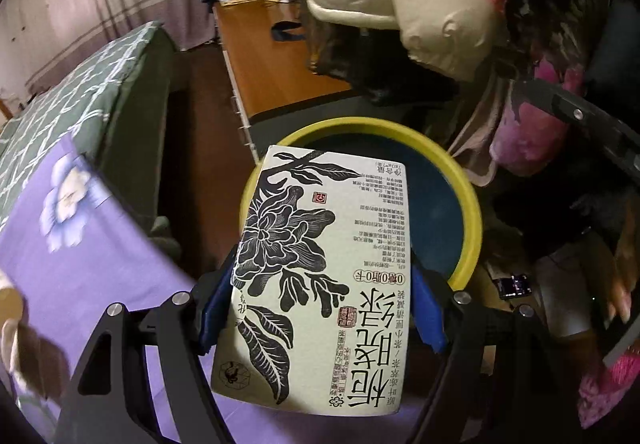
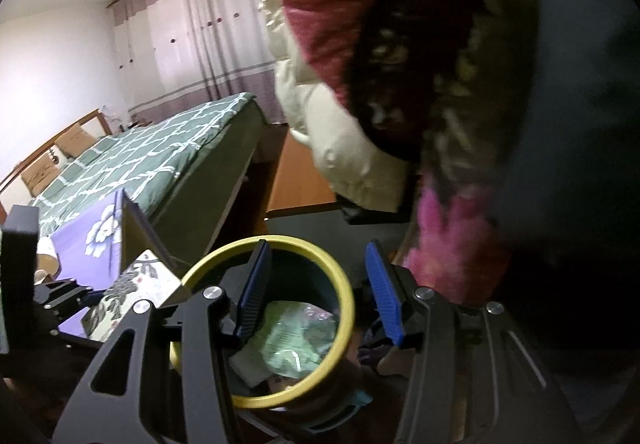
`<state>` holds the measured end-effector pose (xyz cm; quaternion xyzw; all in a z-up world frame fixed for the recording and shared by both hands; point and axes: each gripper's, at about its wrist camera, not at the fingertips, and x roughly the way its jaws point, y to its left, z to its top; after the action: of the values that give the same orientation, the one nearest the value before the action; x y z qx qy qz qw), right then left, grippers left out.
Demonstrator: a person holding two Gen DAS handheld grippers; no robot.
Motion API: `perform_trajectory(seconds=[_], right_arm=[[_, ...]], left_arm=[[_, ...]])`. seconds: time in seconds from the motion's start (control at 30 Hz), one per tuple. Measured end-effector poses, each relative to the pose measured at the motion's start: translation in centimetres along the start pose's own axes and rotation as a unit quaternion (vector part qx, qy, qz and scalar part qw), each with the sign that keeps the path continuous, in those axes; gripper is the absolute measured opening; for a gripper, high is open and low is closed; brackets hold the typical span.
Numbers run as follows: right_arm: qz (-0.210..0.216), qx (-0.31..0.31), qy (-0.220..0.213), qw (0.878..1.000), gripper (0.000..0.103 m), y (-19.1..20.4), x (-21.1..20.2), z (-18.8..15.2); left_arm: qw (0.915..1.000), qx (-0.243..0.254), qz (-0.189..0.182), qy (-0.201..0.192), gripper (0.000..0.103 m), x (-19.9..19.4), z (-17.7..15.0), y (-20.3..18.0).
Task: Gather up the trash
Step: 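Carry the book over the yellow bin and open the left gripper, then move the left gripper back over the table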
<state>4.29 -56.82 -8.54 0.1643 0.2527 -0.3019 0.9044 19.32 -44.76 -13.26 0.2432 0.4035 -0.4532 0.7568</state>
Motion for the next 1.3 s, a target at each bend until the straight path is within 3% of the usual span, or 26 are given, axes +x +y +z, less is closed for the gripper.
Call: perform_trajectory(seconds=[0.13,0.23,0.3,0.5,0.67,0.83,0.97,1.3], right_arm=[[-0.005,0.007,-0.001,1.0,0.049,-0.8,-0.1,0.1],[-0.003,0.009,0.0,1.0,0.049,-0.9,0.0,0.1],[0.001,0.007,0.002,1.0,0.049,-0.6,0.0,0.0],[0.021,-0.002,0.015,1.0,0.05,1.2,0.9,-0.4],[0.058,-0.025,0.036,0.997,0.051,4.7,2.2,-0.9],[0.101,-0.069,0.057,0.991,0.051,10.2,3.3,-1.7],[0.137,-0.102,0.07,0.983,0.052,15.1,3.5,-2.1],[0.212,-0.179,0.107,0.955,0.052,27.9,4.0,-3.5]], left_arm=[[0.9998,0.003,-0.017,0.01,0.075,1.9,1.4,-1.2],[1.0,0.001,-0.008,0.001,0.089,2.4,1.9,-1.5],[0.9999,-0.007,-0.01,-0.007,0.09,1.8,1.7,-0.9],[0.9973,-0.05,0.009,-0.053,0.095,-3.1,-0.6,2.6],[0.9867,-0.111,0.053,-0.107,0.097,-8.5,-4.4,7.7],[0.9673,-0.173,0.119,-0.143,0.098,-13.8,-10.1,13.7],[0.9451,-0.213,0.187,-0.162,0.098,-17.6,-14.9,18.3],[0.8688,-0.325,0.323,-0.188,0.098,-23.3,-26.3,29.2]])
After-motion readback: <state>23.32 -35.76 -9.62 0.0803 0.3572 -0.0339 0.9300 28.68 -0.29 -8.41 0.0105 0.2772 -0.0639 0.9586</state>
